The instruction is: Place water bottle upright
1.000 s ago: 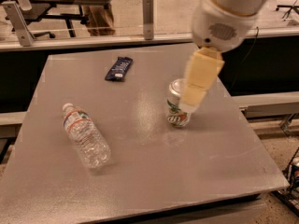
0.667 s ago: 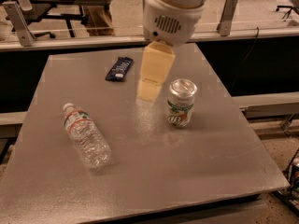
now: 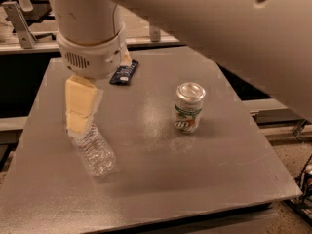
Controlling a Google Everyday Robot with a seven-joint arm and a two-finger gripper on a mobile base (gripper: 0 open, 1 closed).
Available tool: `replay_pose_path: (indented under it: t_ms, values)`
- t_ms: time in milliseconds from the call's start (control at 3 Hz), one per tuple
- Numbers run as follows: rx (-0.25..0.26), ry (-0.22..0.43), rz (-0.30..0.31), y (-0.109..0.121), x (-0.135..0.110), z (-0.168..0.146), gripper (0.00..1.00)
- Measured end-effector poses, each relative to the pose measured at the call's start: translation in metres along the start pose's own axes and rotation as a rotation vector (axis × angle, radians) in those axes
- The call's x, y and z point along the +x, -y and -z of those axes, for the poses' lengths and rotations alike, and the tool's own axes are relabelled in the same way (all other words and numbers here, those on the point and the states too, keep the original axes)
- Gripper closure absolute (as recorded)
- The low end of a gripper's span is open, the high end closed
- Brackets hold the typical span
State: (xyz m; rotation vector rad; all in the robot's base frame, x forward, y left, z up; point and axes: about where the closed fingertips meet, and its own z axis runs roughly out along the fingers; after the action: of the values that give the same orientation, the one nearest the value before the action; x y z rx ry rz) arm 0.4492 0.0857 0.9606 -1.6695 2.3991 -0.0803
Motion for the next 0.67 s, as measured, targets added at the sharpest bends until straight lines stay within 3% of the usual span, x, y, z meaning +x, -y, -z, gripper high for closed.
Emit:
replay_pose_path:
  t_ms: [333,667]
  values:
    - [0.004,-0.067,-0.085,-0.016,-0.018,-0.038,0.00]
    - [-0.030,-0.144,-0.163,-0.030,-0.039,-0.083,0.00]
